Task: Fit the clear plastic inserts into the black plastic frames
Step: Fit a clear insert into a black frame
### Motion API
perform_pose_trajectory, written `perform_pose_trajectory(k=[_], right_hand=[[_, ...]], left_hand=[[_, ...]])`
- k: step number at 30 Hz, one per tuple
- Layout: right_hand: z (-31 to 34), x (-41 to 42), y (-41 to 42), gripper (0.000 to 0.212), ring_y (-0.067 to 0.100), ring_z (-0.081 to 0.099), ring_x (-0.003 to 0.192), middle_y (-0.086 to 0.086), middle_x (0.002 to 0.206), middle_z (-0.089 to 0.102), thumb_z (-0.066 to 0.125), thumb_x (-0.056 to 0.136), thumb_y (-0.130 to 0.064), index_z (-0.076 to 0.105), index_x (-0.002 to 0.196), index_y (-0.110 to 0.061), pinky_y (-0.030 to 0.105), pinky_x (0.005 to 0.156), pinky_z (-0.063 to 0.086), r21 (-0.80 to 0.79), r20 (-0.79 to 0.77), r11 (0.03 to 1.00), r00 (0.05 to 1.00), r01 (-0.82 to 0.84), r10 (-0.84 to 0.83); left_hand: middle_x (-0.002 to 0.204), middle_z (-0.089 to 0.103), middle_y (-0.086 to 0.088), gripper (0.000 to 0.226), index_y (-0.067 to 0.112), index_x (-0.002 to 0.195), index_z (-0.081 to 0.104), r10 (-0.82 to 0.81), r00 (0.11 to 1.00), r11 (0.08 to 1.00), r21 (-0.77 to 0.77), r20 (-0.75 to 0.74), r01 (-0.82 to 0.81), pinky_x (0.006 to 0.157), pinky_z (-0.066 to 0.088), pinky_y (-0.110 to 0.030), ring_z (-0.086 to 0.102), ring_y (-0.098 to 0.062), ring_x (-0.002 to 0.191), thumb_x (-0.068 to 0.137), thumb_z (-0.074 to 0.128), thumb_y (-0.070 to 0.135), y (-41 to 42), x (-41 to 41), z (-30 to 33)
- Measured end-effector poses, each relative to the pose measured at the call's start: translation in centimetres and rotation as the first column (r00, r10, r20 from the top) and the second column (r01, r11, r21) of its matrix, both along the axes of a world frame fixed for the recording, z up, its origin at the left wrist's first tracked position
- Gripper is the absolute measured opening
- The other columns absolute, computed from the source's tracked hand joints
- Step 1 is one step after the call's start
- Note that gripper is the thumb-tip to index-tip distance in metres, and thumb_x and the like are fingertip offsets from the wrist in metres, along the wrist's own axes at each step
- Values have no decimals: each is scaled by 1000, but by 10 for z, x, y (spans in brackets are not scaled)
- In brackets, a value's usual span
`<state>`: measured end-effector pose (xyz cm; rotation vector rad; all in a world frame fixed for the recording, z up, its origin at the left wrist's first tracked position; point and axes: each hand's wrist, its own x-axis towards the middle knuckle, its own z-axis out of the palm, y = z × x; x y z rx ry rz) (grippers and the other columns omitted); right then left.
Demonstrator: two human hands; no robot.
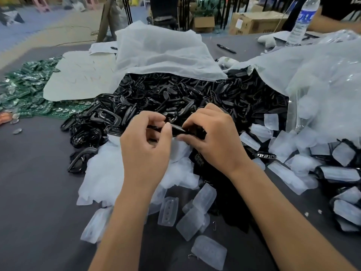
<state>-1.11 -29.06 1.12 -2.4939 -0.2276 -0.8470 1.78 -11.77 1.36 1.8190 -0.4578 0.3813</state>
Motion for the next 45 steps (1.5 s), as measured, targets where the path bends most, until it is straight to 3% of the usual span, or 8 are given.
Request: perform_pose_trajectory(k=[6,12,18,24,30,38,42,45], right_hand=[[3,0,2,22,17,53,85,-4,88,70,73,98,-32,80,98,-12,29,79,45,68,18,997,999,-41,40],[5,1,7,13,8,70,90,-5,94,77,76,95,-17,81,105,-11,27,86,55,300,47,954,999,-21,7],[5,0,10,6,16,71,78,-3,85,75,75,95,-16,78,99,-14,36,75,59,450,39,892,999,-40,25],[10,-2,11,6,16,70,76,-1,84,75,74,95,-14,79,98,-12,27,69,57,468,97,881,995,-69,26],[12,-5,9,15,3,62,57,-7,69,72,83,88,-17,70,91,-10,13,58,44,500,-58,857,983,-122,173],[39,-11,-22,23,5,59,44,-7,63,74,76,93,-40,69,77,-25,14,47,44,211,-416,976,900,-47,133],[43,-13,-22,13,0,67,58,-16,64,72,84,85,-38,76,78,-31,15,57,48,-45,-659,995,751,-93,41],[37,-11,-9,30,0,64,62,-14,67,69,90,71,-54,75,87,-34,19,57,47,-183,-684,981,724,-56,-86]], left_hand=[[104,67,5,17,25,112,65,-53,998,998,20,-44,54,66,59,-44,68,-24,79,96,63,31,11,-8,-7],[112,69,1,21,16,119,68,-180,962,965,-226,-206,133,64,57,-24,73,-19,74,99,65,23,29,9,-2],[92,74,4,20,14,117,73,-252,943,962,-161,-217,220,60,54,-22,69,-16,64,98,73,10,33,19,0],[81,73,5,13,15,109,77,-254,948,963,-141,-193,229,54,50,-25,65,-14,58,97,74,12,30,17,-2],[78,75,-5,9,10,103,79,-301,935,953,-79,-189,292,49,51,-24,67,-18,53,95,75,8,24,13,0],[70,65,9,8,10,90,71,-234,953,971,-96,-192,219,46,51,-26,69,-22,50,96,72,5,22,10,1],[70,65,5,10,8,88,67,-286,935,948,-205,-209,244,42,47,-25,66,-23,47,98,69,6,22,8,4],[69,65,1,9,8,89,67,-322,918,936,-221,-230,274,41,45,-24,64,-24,45,97,69,6,20,7,3]])
